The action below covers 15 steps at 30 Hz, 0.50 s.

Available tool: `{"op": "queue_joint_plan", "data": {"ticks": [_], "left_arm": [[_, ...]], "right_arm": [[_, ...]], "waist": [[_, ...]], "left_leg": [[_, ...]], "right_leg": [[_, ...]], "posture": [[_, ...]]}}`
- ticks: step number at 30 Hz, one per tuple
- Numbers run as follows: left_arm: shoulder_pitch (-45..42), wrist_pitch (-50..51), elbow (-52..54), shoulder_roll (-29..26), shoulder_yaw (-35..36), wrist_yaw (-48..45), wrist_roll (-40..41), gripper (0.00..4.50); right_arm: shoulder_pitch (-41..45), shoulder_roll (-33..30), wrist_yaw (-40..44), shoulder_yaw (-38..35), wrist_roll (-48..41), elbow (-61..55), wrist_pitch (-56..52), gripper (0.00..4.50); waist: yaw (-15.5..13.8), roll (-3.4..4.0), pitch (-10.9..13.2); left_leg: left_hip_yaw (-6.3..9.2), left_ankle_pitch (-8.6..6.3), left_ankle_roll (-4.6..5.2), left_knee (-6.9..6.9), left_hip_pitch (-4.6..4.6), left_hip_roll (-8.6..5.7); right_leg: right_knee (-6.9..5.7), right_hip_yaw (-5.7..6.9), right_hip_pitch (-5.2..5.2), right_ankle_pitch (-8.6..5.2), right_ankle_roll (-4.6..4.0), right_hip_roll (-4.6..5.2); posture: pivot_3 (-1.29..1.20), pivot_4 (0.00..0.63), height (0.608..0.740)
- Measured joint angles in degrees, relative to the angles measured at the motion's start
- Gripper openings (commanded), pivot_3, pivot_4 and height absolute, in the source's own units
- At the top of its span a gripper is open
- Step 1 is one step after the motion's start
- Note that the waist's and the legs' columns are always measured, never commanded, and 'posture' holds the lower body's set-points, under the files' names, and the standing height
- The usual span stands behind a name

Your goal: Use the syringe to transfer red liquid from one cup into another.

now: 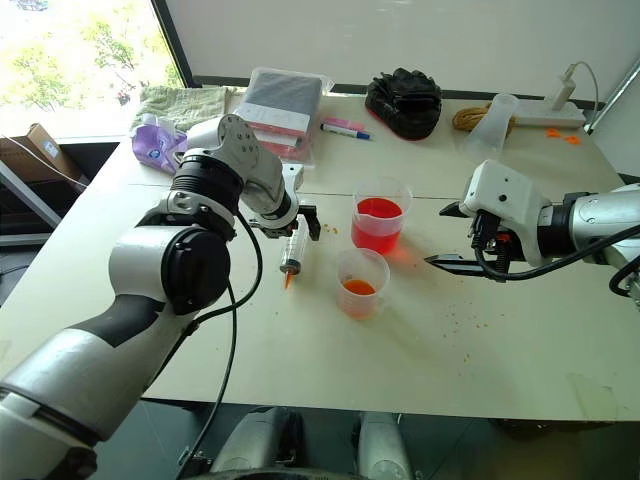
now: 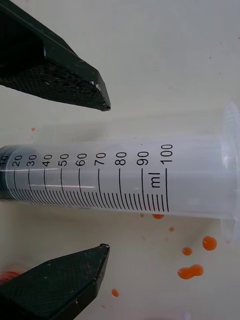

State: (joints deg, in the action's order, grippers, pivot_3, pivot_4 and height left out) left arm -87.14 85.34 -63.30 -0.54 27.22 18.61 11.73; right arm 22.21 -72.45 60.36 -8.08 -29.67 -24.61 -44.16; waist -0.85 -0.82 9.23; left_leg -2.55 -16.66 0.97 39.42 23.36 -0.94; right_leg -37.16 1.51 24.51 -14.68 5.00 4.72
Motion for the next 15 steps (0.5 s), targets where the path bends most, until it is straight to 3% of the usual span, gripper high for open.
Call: {"op": "queue_joint_plan", "data": {"ticks": [15], "left_arm": [[1.46,-7.00,-3.37,0.78,7.49,11.46,1.58,4.49]], "right_arm": [[-1.43,0.10,-0.45,-0.02,0.10,-0.01,0.31,4.09]], "waist": [[0.05,0.02,-0.02]], "left_leg": [[0.00,0.06,-0.11,-0.15,-0.11,-0.08]], "right_leg": [[-0.06,0.00,0.00,0.01,0.01,0.06]], "posture": [[0.00,0.150,0.740]]}}
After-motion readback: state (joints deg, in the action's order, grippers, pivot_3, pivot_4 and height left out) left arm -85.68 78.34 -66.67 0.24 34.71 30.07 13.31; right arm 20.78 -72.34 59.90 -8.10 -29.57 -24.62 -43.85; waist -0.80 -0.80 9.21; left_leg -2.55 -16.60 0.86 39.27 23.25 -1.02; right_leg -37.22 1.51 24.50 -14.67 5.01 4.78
